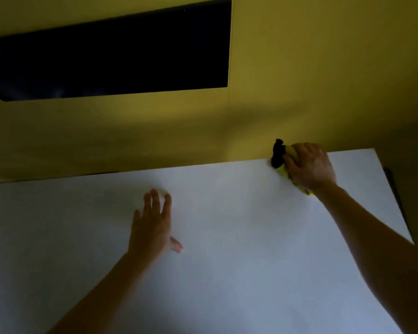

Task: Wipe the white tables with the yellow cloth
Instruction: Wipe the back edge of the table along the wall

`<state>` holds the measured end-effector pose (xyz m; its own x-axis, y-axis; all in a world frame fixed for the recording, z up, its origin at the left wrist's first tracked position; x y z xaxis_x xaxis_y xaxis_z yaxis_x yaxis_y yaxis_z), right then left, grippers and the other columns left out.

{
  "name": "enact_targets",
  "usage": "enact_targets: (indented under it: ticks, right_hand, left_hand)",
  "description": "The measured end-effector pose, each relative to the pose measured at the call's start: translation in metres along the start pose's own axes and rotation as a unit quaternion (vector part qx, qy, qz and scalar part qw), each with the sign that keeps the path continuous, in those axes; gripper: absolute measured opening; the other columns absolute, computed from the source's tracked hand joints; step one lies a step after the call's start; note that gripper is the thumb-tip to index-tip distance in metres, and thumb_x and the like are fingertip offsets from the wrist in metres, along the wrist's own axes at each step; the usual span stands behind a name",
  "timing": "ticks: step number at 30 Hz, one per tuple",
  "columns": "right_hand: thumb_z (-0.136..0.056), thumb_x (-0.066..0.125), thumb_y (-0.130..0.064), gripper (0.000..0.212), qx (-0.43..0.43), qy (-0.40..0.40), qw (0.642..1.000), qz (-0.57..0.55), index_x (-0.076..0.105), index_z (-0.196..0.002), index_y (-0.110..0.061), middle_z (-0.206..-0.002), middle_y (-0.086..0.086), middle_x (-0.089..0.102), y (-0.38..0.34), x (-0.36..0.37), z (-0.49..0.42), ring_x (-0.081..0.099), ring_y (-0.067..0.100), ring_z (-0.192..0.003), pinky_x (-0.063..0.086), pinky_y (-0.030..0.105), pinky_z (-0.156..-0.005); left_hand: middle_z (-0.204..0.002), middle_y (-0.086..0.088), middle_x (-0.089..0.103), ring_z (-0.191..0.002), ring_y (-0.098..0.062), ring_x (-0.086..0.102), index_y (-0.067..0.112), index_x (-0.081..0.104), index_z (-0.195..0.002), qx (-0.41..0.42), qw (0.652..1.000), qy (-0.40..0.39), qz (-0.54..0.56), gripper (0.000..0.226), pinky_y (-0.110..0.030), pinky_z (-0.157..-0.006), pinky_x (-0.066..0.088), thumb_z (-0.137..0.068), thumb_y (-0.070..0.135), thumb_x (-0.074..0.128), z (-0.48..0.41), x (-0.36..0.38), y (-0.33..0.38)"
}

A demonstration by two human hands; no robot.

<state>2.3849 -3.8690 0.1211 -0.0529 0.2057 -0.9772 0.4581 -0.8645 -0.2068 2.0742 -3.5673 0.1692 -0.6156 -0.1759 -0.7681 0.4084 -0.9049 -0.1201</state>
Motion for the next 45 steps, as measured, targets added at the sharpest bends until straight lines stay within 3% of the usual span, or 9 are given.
enact_targets:
  ticks: [5,10,16,20,23,30,34,40,45]
  right_hand:
    - [-0.100,0.054,-0.048,0.032,-0.072,-0.073,0.994,0.021,0.075,-0.093,-0.026,-0.087,0.008,0.072,-0.139,0.025,-0.004,0.069,0.038,-0.087,0.050,0.044,-0.080]
    - [-0.108,0.039,-0.053,0.047,-0.108,-0.135,0.984,-0.037,0.066,-0.119,-0.015,-0.119,0.013,0.071,-0.300,0.048,0.014,0.062,0.036,-0.115,0.041,0.050,-0.103]
    - [-0.101,0.039,-0.058,0.051,-0.069,-0.061,0.995,-0.035,0.066,-0.104,-0.015,-0.101,0.017,0.070,-0.114,0.026,0.002,0.066,0.044,-0.101,0.049,0.050,-0.090]
    - [-0.100,0.029,-0.061,0.064,0.051,-0.066,0.995,0.049,0.064,-0.115,-0.010,-0.116,0.022,0.068,0.015,-0.001,-0.003,0.059,0.044,-0.114,0.043,0.054,-0.108]
    - [-0.098,0.026,-0.057,0.065,0.076,-0.069,0.992,0.073,0.065,-0.109,-0.007,-0.113,0.024,0.068,-0.040,0.012,-0.003,0.060,0.044,-0.112,0.043,0.055,-0.107]
    - [-0.110,0.036,-0.054,0.047,-0.141,-0.173,0.975,0.002,0.061,-0.123,-0.017,-0.124,0.012,0.068,-0.269,0.039,0.006,0.060,0.036,-0.119,0.042,0.049,-0.101]
    - [-0.105,0.041,-0.062,0.050,-0.163,-0.157,0.973,-0.041,0.062,-0.120,-0.020,-0.119,0.013,0.069,-0.175,0.027,-0.005,0.062,0.037,-0.117,0.045,0.047,-0.096]
    - [-0.106,0.031,-0.062,0.064,0.039,-0.032,0.997,0.050,0.062,-0.091,-0.008,-0.091,0.023,0.066,0.095,-0.021,-0.013,0.064,0.046,-0.091,0.052,0.058,-0.086]
    - [-0.099,0.021,-0.054,0.061,0.002,-0.118,0.990,0.073,0.071,-0.107,-0.020,-0.108,0.012,0.072,0.001,-0.004,-0.017,0.065,0.037,-0.104,0.044,0.051,-0.102]
  left_hand:
    - [-0.177,-0.025,-0.019,-0.166,-0.044,-0.009,0.013,-0.016,-0.170,0.004,1.000,0.001,0.011,0.155,-0.061,-0.132,0.023,-0.071,0.076,0.086,0.001,-0.001,0.002]
    - [-0.178,-0.023,-0.016,-0.167,-0.043,-0.007,0.015,-0.013,-0.171,-0.009,1.000,0.017,0.011,0.155,-0.060,-0.132,0.025,-0.069,0.075,0.088,0.002,0.002,0.002]
    - [-0.177,-0.025,-0.019,-0.166,-0.045,-0.009,0.014,-0.015,-0.170,0.009,1.000,0.014,0.018,0.156,-0.063,-0.131,0.024,-0.069,0.076,0.087,0.000,0.003,0.000]
    - [-0.177,-0.026,-0.016,-0.166,-0.046,-0.007,0.013,-0.014,-0.169,0.016,0.999,0.037,0.012,0.156,-0.064,-0.130,0.024,-0.069,0.077,0.087,0.000,0.007,0.001]
    - [-0.177,-0.027,-0.016,-0.166,-0.047,-0.007,0.012,-0.014,-0.169,0.019,0.999,0.031,0.013,0.156,-0.064,-0.131,0.024,-0.070,0.076,0.087,-0.001,0.006,0.002]
    - [-0.177,-0.026,-0.018,-0.165,-0.048,-0.009,0.011,-0.015,-0.169,-0.005,1.000,-0.002,-0.008,0.155,-0.065,-0.130,0.025,-0.072,0.074,0.087,-0.001,0.003,0.004]
    - [-0.176,-0.027,-0.019,-0.166,-0.048,-0.008,0.010,-0.017,-0.169,-0.034,0.998,-0.047,-0.022,0.151,-0.066,-0.129,0.026,-0.077,0.067,0.088,-0.002,-0.008,0.014]
    - [-0.178,-0.017,-0.021,-0.167,-0.039,-0.011,0.024,-0.024,-0.169,0.041,0.999,-0.006,0.036,0.161,-0.067,-0.131,0.021,-0.069,0.067,0.094,0.007,-0.032,0.111]
    - [-0.179,-0.013,-0.020,-0.168,-0.037,-0.012,0.022,-0.021,-0.170,0.094,0.995,0.025,0.027,0.162,-0.066,-0.132,0.017,-0.066,0.072,0.093,-0.011,-0.057,0.195]
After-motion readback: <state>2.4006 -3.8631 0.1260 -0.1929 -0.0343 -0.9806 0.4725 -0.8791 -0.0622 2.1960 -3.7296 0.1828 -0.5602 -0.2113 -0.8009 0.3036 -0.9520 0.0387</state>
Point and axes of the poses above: each hand's wrist, its own z-axis away from the middle knuckle, its own x-axis out of the palm, y = z × x, the point moved 2 cm from there along -z, towards the middle knuckle
